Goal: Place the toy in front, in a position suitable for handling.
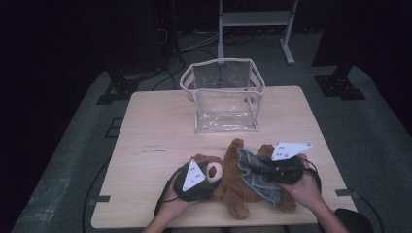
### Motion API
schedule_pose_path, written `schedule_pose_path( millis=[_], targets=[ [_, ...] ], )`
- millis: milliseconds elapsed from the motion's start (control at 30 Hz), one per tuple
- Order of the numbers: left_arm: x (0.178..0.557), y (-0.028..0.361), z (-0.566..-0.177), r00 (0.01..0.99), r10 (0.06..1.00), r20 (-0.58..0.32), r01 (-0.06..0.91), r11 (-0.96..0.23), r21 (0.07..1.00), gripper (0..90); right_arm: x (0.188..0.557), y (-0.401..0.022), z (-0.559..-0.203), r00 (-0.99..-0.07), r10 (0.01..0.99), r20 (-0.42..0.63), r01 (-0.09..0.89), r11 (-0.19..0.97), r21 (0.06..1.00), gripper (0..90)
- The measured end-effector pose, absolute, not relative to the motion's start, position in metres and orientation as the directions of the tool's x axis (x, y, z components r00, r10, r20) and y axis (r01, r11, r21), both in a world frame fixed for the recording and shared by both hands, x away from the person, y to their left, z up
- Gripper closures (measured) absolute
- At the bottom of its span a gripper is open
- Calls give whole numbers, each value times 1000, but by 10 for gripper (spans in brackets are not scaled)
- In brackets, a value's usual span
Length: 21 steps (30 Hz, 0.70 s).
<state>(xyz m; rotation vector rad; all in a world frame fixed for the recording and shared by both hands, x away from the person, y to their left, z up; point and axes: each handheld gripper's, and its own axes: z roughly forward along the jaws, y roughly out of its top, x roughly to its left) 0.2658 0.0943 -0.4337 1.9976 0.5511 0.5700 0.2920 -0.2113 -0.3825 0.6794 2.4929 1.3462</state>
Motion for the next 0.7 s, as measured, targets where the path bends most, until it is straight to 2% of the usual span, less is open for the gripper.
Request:
schedule_pose_path(
  millis=[133,200,233,267,367,433,533,700],
  targets=[
    [266,94,-433,791,590,163,149,-444,884,293,295,-218,-385,-854,518,55,324,445,835,746],
    [266,93,-429,791,590,163,157,-453,877,190,290,-214,-390,-864,501,49,318,468,825,746],
    [266,93,-427,791,592,153,163,-446,880,190,290,-214,-390,-864,501,49,318,468,825,746],
    [266,93,-424,794,592,139,168,-433,886,122,288,-214,-391,-866,497,47,317,475,821,746],
    [266,90,-422,804,579,134,165,-435,885,108,281,-215,-395,-877,478,59,317,479,818,747],
    [264,87,-425,824,545,155,144,-466,873,193,277,-217,-395,-884,461,72,319,483,815,747],
    [260,84,-426,817,544,190,126,-491,862,296,275,-215,-385,-887,459,46,299,496,815,749],
    [258,83,-427,816,540,206,113,-499,859,315,281,-179,-372,-902,432,15,262,518,814,750]
  ],
)
